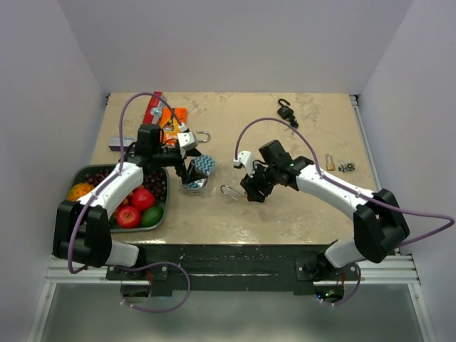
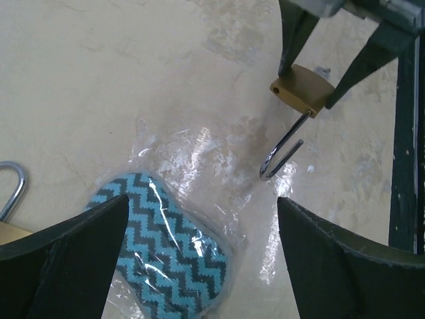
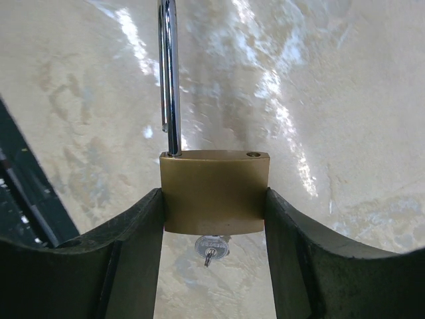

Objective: Lock with the key
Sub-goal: Pick up the lock from the center of the board, then lock the lock.

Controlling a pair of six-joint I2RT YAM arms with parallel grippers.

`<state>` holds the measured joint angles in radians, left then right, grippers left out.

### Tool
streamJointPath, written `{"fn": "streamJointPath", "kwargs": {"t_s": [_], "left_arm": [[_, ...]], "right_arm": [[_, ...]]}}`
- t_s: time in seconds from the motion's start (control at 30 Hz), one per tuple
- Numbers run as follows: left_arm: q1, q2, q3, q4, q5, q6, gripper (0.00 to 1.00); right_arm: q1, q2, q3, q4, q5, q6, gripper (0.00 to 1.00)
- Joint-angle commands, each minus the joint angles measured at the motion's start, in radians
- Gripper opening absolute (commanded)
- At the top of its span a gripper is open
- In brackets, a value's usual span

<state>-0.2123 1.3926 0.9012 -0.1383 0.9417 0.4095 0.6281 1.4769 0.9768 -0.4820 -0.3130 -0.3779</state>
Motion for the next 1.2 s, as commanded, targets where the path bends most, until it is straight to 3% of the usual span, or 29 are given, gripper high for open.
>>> {"fn": "streamJointPath", "kwargs": {"t_s": [0.0, 0.23, 0.43, 0.57, 0.73, 1.0, 1.03, 1.1, 1.17], "left_arm": [[-0.032, -0.018, -0.015, -0.076, 0.123, 0.255, 0.96], [-0.157, 0.0, -0.022, -0.107, 0.106, 0.405, 0.93], [-0.228, 0.042, -0.015, -0.037, 0.103, 0.365, 0.85], [-0.251, 0.088, 0.011, -0.037, 0.109, 0.35, 0.7], [-0.272, 0.105, 0.019, -0.043, 0.114, 0.362, 0.6], [-0.288, 0.108, 0.022, -0.044, 0.12, 0.371, 0.24], [-0.291, 0.108, 0.022, -0.053, 0.114, 0.374, 0.13], [-0.291, 0.106, 0.028, -0.063, 0.112, 0.376, 0.03], [-0.289, 0.097, 0.036, -0.086, 0.106, 0.374, 0.0]], "right_arm": [[0.002, -0.075, 0.094, -0.049, -0.196, -0.091, 0.0], [0.007, -0.076, 0.144, -0.084, -0.247, -0.119, 0.0], [0.016, -0.095, 0.168, -0.101, -0.255, -0.142, 0.0], [0.022, -0.096, 0.178, -0.101, -0.255, -0.135, 0.0], [0.021, -0.092, 0.194, -0.101, -0.256, -0.125, 0.0], [0.021, -0.078, 0.204, -0.101, -0.265, -0.107, 0.0], [0.021, -0.078, 0.206, -0.102, -0.267, -0.107, 0.0], [0.021, -0.076, 0.209, -0.105, -0.284, -0.096, 0.0], [0.021, -0.072, 0.214, -0.106, -0.281, -0.072, 0.04]]}}
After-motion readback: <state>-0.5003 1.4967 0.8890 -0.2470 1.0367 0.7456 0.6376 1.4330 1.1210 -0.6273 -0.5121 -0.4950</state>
